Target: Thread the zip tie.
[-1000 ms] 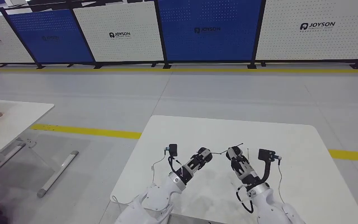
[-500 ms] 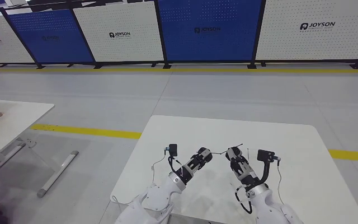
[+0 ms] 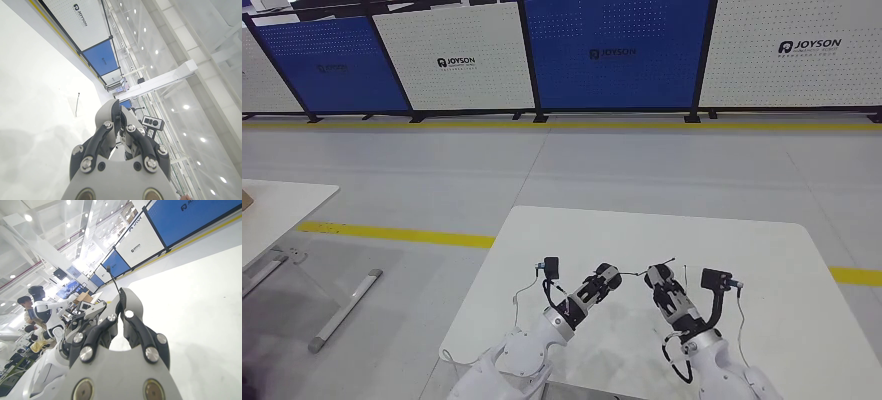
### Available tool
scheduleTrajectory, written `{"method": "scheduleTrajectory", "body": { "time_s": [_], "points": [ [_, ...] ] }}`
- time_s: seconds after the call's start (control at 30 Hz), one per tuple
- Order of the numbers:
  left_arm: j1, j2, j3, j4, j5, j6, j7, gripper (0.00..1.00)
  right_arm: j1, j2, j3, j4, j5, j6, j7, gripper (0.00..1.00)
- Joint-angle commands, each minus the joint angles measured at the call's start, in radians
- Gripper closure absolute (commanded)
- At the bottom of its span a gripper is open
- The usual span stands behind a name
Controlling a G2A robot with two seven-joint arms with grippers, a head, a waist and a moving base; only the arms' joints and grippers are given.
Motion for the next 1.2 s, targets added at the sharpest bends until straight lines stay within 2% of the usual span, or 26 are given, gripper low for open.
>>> {"method": "scheduleTrajectory", "body": {
  "time_s": [0.0, 0.33, 0.83, 1.03, 1.17],
  "points": [
    [0.000, 0.000, 0.000, 0.000, 0.000, 0.000, 0.000, 1.00, 0.001, -0.001, 0.002, 0.000, -0.001, 0.000, 0.000, 1.00],
    [0.000, 0.000, 0.000, 0.000, 0.000, 0.000, 0.000, 1.00, -0.003, -0.003, 0.015, -0.007, 0.000, -0.007, 0.008, 1.00],
    [0.000, 0.000, 0.000, 0.000, 0.000, 0.000, 0.000, 1.00, 0.024, -0.014, -0.007, 0.016, 0.025, -0.012, 0.068, 1.00],
    [0.000, 0.000, 0.000, 0.000, 0.000, 0.000, 0.000, 1.00, 0.037, -0.022, -0.023, 0.033, -0.011, 0.042, 0.028, 1.00],
    [-0.002, -0.002, 0.003, -0.003, 0.002, 0.005, 0.008, 1.00, 0.036, -0.025, -0.020, 0.033, -0.008, 0.041, 0.003, 1.00]
  ]
}}
